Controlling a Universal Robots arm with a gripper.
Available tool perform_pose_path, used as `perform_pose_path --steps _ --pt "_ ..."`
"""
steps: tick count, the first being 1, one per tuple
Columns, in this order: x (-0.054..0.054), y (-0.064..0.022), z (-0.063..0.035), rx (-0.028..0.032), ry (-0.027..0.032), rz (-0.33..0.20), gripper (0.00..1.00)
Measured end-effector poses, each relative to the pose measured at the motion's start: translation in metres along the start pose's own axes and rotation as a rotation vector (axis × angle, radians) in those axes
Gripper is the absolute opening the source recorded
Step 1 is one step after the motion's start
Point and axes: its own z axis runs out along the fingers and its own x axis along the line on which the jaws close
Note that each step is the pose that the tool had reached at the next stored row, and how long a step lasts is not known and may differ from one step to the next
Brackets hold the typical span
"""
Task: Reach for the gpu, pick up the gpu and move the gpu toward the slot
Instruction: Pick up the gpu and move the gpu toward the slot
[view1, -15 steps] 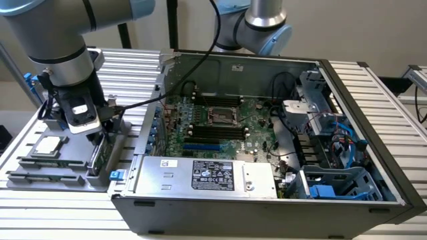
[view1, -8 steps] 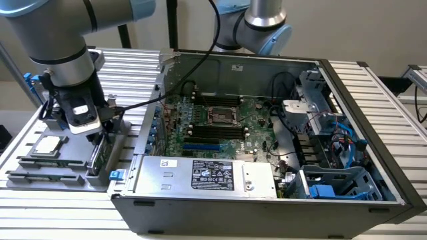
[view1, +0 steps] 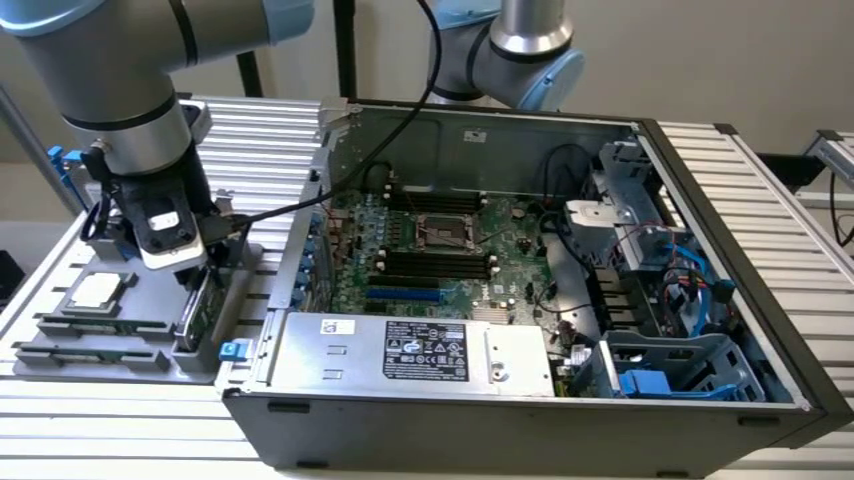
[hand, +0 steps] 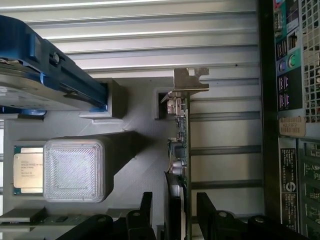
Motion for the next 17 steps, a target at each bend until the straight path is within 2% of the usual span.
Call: perform_pose_path --steps 2,3,11,12,17 --pt "0.0 0.0001 0.0002 0.0008 -0.0001 0.0 0.46" --pt "0.0 0.0002 0.0003 0.0011 -0.0001 0.0 0.39" --pt "0.0 0.0006 0.0006 0.0023 0.0001 0.0 0.37" --pt "0.0 0.0007 0.0006 0.0023 0.0001 0.0 0.29" --pt "0.0 0.0008 0.0006 0.0028 0.0004 0.0 0.29"
